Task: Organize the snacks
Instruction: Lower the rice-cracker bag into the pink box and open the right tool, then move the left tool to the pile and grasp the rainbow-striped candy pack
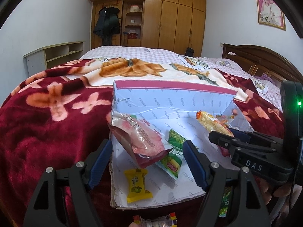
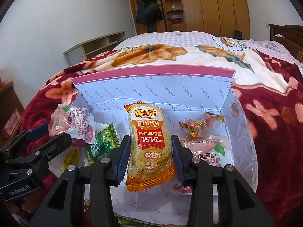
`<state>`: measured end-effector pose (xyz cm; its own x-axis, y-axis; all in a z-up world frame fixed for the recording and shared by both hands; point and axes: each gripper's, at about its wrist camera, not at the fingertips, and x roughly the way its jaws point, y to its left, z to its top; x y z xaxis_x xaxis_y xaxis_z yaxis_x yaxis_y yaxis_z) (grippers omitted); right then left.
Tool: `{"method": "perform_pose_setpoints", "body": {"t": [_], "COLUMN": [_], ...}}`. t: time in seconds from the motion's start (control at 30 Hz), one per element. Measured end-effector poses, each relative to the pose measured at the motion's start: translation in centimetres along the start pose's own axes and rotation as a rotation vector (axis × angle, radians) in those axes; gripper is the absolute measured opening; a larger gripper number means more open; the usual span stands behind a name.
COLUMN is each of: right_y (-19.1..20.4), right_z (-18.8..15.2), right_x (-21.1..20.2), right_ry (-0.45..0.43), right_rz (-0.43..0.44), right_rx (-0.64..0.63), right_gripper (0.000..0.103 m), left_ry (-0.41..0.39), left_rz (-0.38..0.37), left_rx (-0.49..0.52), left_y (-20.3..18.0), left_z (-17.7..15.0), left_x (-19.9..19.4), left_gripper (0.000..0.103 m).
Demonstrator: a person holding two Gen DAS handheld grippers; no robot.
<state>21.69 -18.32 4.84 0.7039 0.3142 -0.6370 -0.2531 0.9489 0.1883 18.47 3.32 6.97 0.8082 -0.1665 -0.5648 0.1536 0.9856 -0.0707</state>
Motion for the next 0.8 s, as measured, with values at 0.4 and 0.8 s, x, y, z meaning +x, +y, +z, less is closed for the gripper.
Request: {"method": "perform_pose_setpoints", "body": {"t": [0.4,0.8], "right_y": [0.8,1.3], "right_z": [0.1,-0.8], "right_x": [-2.5,-5.9], "right_ry": [-0.046,-0.077], "right_rz": [0.033,0.048], "right_rx": [-0.021,-0.018], "right_gripper": [0.063,0.063], "left_ry": [0.007,0.024], "left_rz": [-0.002,0.012], "left_rx": [0.003,-0.006], "left_y": [-0.5,-0.6], "left_z": [-0.3,-0.7], "left_x": [-0.7,-2.7], "left_gripper": [0.080,0.080]}}
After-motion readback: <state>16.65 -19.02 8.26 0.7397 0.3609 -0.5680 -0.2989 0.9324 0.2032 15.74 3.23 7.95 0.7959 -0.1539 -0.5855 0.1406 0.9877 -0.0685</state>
